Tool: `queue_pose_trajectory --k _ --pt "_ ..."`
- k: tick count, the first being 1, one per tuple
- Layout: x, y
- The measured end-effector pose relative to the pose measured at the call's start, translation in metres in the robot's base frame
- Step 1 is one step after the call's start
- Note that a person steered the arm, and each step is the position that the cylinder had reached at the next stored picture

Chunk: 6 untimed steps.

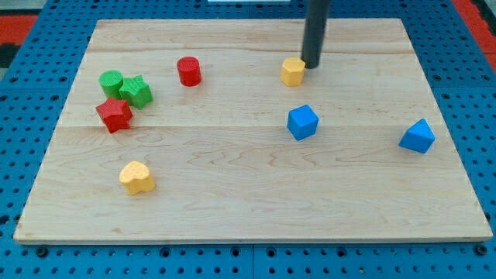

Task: Push the yellow hexagon to the top left of the board

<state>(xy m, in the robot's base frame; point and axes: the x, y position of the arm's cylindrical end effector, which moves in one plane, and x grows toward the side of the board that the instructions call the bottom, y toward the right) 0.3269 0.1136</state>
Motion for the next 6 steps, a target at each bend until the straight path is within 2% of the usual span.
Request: queue_pose_trajectory --k 1,3,5,6 --pt "0.024 -0.008" --pt "-0.040 -0.078" --pt "-0.060 -0.175" --pt "-0.047 -0.201"
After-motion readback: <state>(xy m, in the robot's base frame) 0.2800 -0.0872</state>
